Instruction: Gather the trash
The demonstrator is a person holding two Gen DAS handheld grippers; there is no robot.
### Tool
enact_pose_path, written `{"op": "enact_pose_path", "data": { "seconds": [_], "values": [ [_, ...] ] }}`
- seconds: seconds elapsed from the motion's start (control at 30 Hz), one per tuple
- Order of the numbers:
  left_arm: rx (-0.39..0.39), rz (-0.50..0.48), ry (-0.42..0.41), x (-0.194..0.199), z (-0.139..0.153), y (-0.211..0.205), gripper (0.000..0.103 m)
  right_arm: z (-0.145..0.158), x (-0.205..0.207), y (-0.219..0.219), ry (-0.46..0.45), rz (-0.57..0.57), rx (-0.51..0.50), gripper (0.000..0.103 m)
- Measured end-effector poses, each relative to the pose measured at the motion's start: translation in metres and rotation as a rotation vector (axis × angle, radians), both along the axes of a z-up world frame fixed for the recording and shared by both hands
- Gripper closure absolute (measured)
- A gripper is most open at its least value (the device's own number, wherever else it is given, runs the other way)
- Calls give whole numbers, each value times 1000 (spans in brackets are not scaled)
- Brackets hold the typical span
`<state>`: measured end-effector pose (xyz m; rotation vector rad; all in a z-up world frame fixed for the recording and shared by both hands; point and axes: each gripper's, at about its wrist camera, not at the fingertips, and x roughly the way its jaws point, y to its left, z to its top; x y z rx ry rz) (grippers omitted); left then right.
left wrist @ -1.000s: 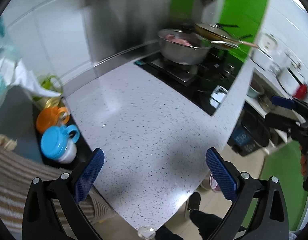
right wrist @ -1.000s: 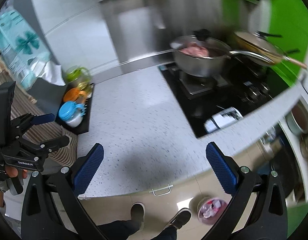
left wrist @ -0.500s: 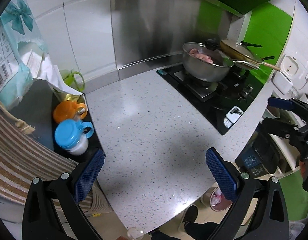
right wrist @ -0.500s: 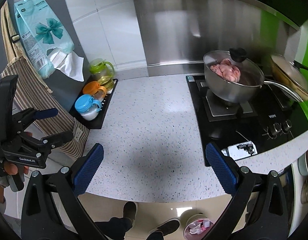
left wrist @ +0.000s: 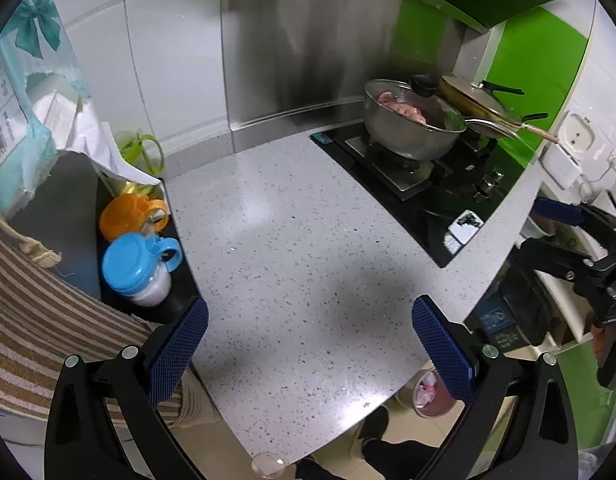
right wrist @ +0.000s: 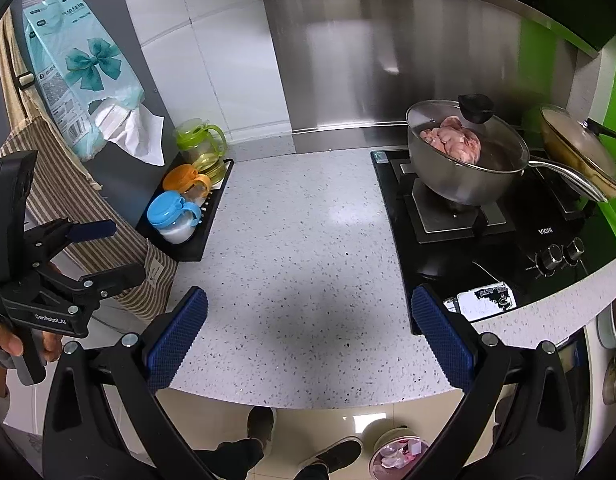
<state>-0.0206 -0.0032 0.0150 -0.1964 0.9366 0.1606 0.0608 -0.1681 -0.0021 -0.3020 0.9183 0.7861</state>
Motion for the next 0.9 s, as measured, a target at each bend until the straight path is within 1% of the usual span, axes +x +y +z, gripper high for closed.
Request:
{"op": "enact_pose_path", "data": {
  "seconds": [0.1, 0.23, 0.43, 0.63, 0.9],
  "values": [
    [-41, -17, -6, -1, 0, 2, 5, -1, -1, 0, 2, -4, -3, 3],
    [-57, -23, -19, -1, 2, 3, 5, -2, -1, -3, 6, -9, -1, 3],
    [-25, -7, -36, -3, 4, 1, 5, -1, 0, -4, 8, -11, 1, 3],
    [-49, -9, -36, -2, 6, 3, 5, -1, 1, -5, 5, -10, -1, 3],
    [-50, -8, -29, -2, 6, 2, 5, 1, 3, -7, 6, -11, -2, 3]
  ]
}}
